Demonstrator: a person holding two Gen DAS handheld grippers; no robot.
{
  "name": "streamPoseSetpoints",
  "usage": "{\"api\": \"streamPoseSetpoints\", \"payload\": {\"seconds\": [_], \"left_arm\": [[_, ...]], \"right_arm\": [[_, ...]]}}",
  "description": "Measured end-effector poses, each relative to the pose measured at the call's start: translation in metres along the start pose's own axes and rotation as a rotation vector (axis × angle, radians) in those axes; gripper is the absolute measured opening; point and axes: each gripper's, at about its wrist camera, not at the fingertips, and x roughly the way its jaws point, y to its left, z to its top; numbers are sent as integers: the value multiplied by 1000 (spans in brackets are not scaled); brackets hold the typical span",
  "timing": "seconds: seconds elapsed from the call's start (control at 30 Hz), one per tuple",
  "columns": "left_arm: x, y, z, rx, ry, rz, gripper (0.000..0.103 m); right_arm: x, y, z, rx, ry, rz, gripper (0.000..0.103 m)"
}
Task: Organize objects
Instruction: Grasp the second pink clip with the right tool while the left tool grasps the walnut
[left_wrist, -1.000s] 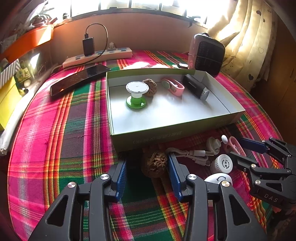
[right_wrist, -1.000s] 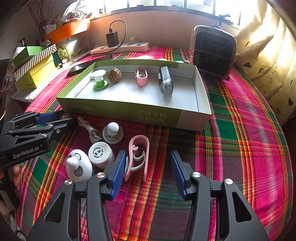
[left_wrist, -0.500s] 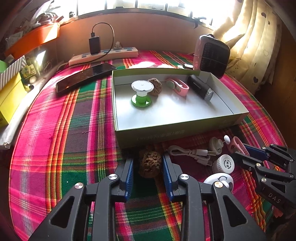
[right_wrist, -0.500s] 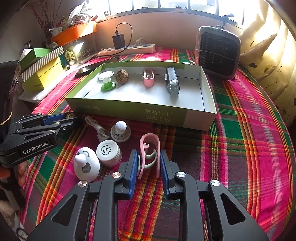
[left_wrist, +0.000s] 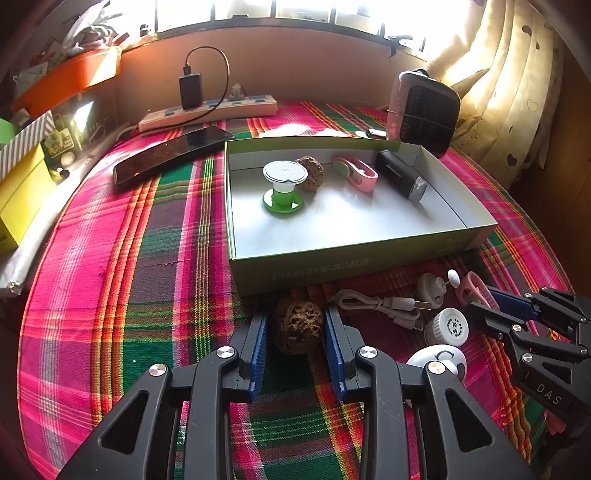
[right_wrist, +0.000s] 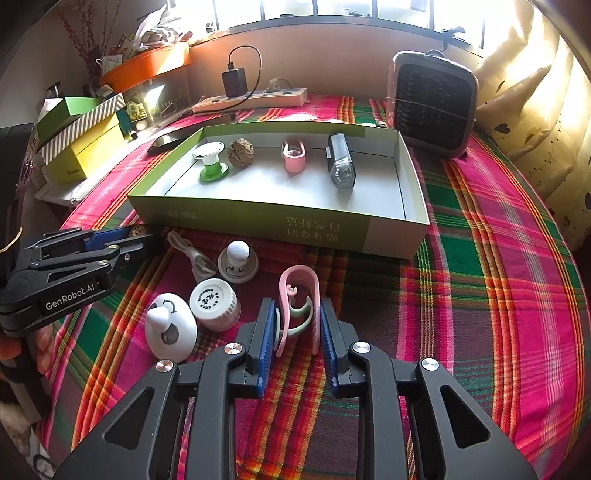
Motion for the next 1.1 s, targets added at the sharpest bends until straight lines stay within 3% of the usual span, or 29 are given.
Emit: {"api": "streamPoseSetpoints", "payload": {"seconds": [0.67, 1.1], "left_arm": [[-5, 2, -4, -7, 0, 12, 27], [-23, 2, 4, -18, -32, -29, 27]], "right_arm": [[-3, -1, 0, 14, -11, 10, 24], [-19, -7, 11, 38, -49, 22, 24]]}}
